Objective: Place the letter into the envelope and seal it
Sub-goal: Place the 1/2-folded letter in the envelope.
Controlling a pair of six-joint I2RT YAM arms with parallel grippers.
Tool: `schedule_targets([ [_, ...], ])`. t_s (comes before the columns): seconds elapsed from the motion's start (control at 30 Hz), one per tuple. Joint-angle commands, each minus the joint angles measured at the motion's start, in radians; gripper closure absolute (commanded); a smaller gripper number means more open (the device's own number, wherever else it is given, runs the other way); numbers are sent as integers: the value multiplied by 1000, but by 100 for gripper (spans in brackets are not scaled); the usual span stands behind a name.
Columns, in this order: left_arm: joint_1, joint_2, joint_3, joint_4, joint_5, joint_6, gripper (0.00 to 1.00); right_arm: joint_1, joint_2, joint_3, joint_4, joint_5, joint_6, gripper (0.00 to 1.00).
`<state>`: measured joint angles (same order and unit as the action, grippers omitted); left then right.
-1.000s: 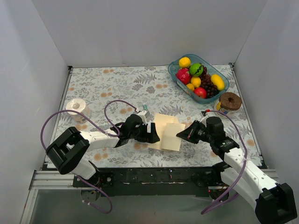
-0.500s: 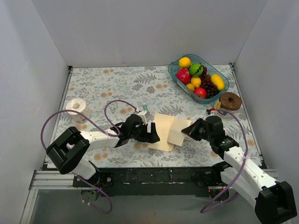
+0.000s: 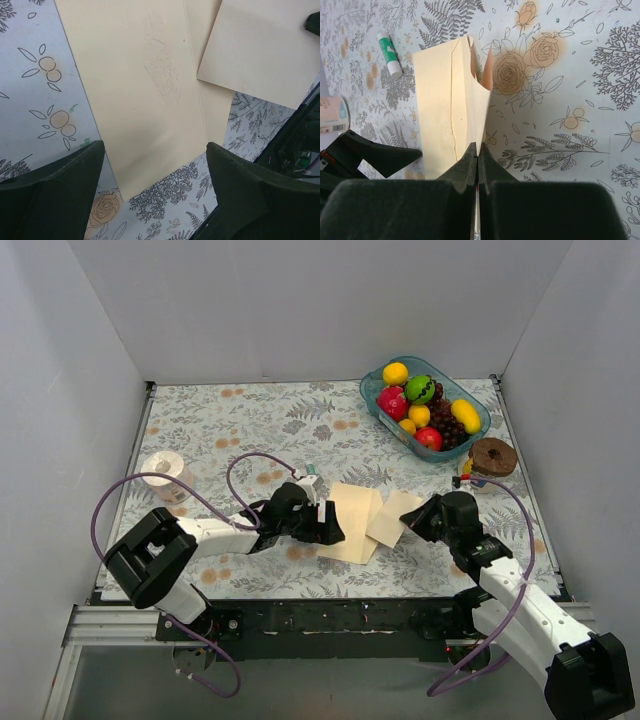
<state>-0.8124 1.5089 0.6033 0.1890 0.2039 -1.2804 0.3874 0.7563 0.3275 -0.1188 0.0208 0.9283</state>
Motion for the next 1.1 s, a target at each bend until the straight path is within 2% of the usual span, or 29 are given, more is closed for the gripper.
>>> schedule_targets([
  [0.0, 4, 31, 16, -46, 14, 1, 18, -4, 28, -16, 60, 24, -34, 99],
  [0.37, 4, 54, 29, -42, 22, 1, 19, -4, 120, -4, 110, -45, -114, 99],
  [1.07, 4, 74, 32, -30, 48, 4, 21, -4, 136, 16, 117, -47, -183, 99],
])
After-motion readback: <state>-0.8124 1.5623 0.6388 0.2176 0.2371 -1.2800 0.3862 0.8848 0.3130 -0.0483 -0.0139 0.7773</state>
